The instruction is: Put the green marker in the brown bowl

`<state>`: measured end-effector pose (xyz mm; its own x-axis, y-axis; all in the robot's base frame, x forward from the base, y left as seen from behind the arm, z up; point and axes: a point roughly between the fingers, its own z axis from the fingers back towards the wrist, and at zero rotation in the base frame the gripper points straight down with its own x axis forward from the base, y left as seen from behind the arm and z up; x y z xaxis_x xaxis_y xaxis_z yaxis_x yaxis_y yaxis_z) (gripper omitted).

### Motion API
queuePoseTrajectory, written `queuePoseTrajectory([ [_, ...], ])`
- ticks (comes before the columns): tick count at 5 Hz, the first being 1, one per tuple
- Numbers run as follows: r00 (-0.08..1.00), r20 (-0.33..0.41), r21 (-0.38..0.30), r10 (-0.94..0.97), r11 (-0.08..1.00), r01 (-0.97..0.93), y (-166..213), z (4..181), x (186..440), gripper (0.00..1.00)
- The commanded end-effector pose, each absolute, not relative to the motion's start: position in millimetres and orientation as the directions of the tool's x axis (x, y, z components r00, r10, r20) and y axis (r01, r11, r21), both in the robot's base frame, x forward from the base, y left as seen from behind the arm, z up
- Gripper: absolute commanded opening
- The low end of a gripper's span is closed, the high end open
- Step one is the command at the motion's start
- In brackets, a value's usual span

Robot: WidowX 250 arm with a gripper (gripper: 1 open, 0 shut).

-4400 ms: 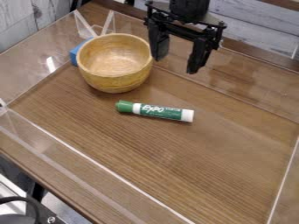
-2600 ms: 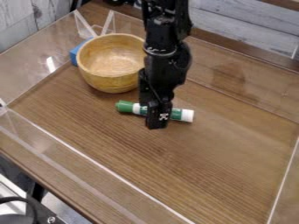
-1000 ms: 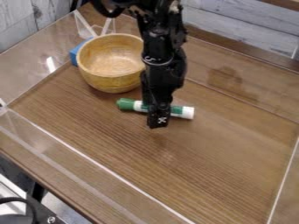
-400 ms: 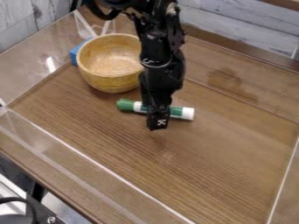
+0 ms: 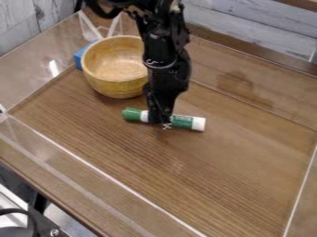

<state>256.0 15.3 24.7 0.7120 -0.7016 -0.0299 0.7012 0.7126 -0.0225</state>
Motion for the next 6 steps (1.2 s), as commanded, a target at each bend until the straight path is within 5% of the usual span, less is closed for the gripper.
queuePoseTrajectory([
  [1, 0.719, 0.001, 0.016, -0.695, 0.719, 0.695, 17.8, 42.9, 264.7, 0.0],
  [6, 0.729, -0.02, 0.042, -0.684, 0.728, 0.684, 34.8, 89.3, 267.8, 0.0],
])
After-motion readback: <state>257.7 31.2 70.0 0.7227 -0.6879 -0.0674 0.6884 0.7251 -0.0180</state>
